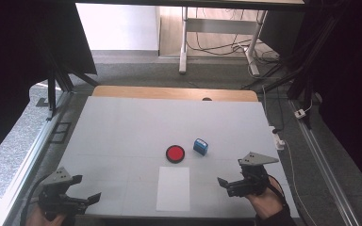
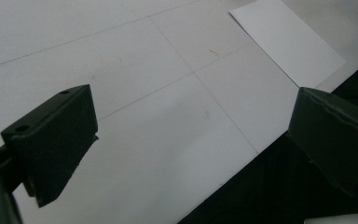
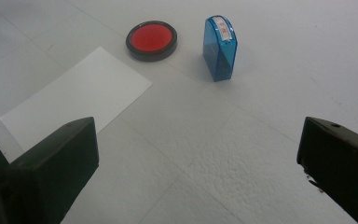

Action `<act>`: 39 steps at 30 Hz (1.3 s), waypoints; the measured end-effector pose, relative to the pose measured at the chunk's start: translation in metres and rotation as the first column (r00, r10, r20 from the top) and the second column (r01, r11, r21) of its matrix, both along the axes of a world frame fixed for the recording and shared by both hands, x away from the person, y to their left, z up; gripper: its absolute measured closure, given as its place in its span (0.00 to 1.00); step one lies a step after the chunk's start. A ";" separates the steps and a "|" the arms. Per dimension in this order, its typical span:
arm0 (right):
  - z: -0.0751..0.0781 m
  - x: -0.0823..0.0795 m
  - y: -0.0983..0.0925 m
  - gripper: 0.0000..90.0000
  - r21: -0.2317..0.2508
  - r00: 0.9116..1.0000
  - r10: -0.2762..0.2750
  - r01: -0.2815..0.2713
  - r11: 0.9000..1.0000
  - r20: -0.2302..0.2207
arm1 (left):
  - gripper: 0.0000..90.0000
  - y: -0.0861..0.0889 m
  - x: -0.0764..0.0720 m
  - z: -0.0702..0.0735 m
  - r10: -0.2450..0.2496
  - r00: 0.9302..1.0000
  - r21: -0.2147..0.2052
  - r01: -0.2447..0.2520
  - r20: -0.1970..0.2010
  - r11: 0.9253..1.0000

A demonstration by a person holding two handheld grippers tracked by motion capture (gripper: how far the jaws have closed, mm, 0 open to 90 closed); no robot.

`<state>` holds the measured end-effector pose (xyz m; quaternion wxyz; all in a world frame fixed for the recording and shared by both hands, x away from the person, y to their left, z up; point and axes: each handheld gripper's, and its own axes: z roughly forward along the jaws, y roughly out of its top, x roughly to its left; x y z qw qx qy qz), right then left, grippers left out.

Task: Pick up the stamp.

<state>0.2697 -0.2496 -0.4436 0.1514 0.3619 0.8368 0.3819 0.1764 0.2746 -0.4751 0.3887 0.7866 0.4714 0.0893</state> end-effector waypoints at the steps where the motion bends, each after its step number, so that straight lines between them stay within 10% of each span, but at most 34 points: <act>1: 0.000 0.003 0.003 0.00 0.005 1.000 0.002 -0.002 1.000 -0.007 | 0.02 0.000 0.000 0.000 0.001 1.000 -0.001 -0.001 0.000 1.000; 39: -0.024 0.083 0.062 0.00 -0.100 0.998 0.042 -0.047 0.994 -0.046 | 0.00 -0.002 0.002 -0.001 -0.021 1.000 0.003 0.021 -0.020 1.000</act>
